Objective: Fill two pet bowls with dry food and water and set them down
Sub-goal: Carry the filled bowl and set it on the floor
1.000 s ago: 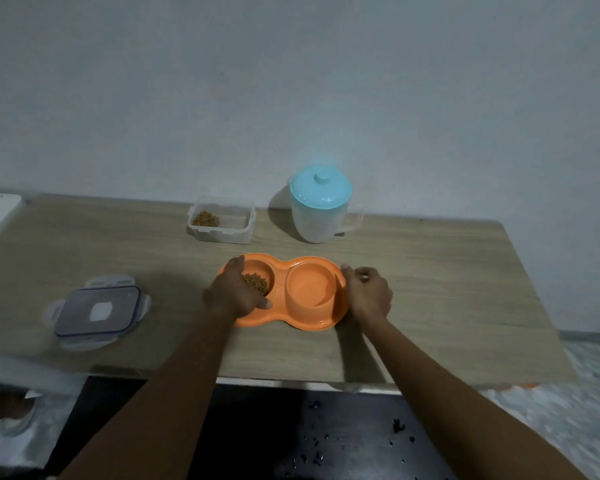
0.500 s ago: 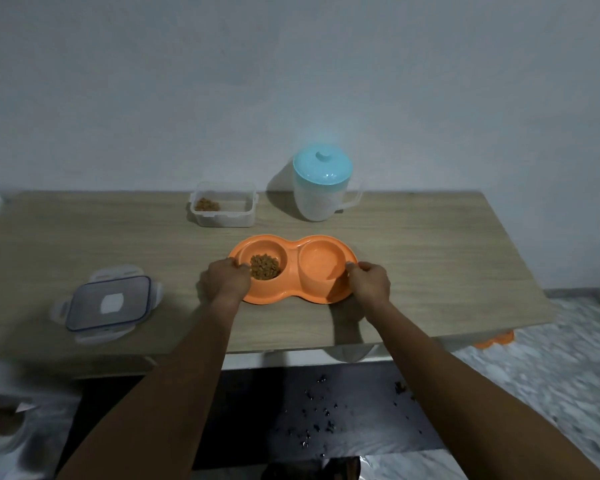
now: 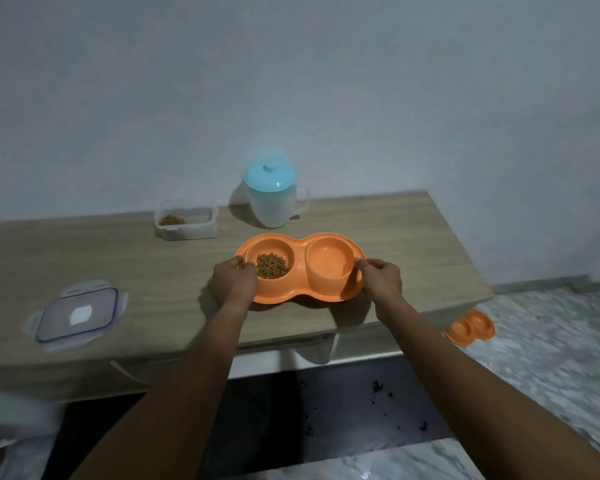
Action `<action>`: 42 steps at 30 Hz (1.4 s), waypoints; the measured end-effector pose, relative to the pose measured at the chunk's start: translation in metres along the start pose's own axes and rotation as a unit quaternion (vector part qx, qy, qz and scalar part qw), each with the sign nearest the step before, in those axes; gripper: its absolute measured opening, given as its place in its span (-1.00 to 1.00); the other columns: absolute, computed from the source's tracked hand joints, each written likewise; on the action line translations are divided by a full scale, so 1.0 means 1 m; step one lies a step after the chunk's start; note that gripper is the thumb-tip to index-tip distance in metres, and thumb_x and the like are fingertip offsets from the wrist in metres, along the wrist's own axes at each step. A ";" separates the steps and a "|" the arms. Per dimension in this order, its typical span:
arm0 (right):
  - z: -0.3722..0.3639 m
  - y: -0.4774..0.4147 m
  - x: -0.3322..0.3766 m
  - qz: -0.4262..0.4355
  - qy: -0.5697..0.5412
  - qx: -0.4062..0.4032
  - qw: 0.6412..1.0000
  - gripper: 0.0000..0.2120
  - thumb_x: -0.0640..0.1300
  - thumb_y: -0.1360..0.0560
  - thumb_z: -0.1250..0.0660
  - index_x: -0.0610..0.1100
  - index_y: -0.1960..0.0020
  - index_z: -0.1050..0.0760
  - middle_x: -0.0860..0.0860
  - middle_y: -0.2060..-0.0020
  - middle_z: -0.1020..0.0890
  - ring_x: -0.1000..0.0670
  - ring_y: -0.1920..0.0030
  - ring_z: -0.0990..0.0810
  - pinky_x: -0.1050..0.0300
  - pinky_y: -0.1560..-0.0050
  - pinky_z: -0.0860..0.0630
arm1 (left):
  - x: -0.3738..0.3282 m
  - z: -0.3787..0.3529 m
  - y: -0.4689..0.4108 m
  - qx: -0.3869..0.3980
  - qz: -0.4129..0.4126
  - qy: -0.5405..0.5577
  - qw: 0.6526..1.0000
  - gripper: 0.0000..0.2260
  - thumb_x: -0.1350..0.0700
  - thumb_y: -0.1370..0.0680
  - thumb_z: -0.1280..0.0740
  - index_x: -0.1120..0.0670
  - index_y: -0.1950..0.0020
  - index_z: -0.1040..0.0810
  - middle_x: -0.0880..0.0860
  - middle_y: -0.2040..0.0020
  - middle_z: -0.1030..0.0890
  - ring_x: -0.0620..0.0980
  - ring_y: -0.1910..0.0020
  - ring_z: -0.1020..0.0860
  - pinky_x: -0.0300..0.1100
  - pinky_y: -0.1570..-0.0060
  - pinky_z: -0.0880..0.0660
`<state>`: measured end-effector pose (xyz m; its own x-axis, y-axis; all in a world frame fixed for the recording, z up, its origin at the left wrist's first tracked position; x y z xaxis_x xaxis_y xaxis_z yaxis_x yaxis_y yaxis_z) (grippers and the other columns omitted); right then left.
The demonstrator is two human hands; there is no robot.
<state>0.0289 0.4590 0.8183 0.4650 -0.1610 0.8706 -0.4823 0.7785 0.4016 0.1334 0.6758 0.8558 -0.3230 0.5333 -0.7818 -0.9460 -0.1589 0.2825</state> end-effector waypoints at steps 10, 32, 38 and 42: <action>0.218 -0.039 0.003 0.052 -0.032 0.000 0.998 -0.61 0.00 -0.52 -0.44 -0.19 -0.26 -0.60 -0.10 -0.14 -0.67 -0.16 -0.15 -0.63 -0.21 -0.25 -0.59 | -0.067 -0.109 0.167 0.017 -0.054 0.048 0.997 -0.66 0.06 -0.52 -0.37 0.05 -0.29 -0.59 0.07 -0.22 -0.63 0.14 -0.21 -0.55 -0.10 -0.18 -0.44; 0.569 -0.243 -0.027 0.029 -0.041 -0.107 0.993 -0.80 -0.08 -0.48 -0.44 -0.17 -0.04 -0.66 -0.17 0.01 -0.72 -0.16 -0.07 -0.69 -0.09 -0.08 -0.66 | -0.208 -0.459 0.322 0.174 -0.125 0.035 0.976 -0.60 0.04 -0.54 -0.37 0.06 -0.38 -0.53 0.07 -0.31 -0.58 0.11 -0.27 -0.52 -0.10 -0.23 -0.43; 0.571 -0.326 -0.078 -0.024 -0.027 -0.072 0.997 -0.82 -0.12 -0.49 -0.45 -0.18 -0.04 -0.66 -0.13 0.05 -0.71 -0.18 -0.07 -0.70 -0.08 -0.04 -0.67 | -0.180 -0.543 0.305 0.176 -0.075 -0.007 0.982 -0.61 0.08 -0.53 -0.38 0.08 -0.35 -0.55 0.09 -0.31 -0.57 0.11 -0.28 -0.52 -0.14 -0.20 -0.42; 0.539 -0.418 -0.151 -0.051 0.001 -0.007 0.999 -0.89 -0.14 -0.47 -0.45 -0.15 0.04 -0.67 -0.15 0.09 -0.72 -0.13 0.04 -0.71 -0.19 -0.11 -0.67 | -0.124 -0.629 0.269 0.147 -0.020 -0.070 0.986 -0.75 0.18 -0.52 -0.30 0.14 -0.18 -0.62 0.16 -0.13 -0.64 0.21 -0.15 -0.57 -0.07 -0.09 -0.48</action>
<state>-0.2400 -0.1691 0.6718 0.5121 -0.2393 0.8249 -0.4225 0.7660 0.4845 -0.0979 0.0445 0.6796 -0.2596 0.6475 -0.7165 -0.9025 0.1014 0.4186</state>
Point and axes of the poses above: each hand's wrist, its own y-axis away from the middle knuckle, its own z-axis out of the back of the hand, x = y × z, the point moved 1 cm from there along -y, towards the middle knuckle
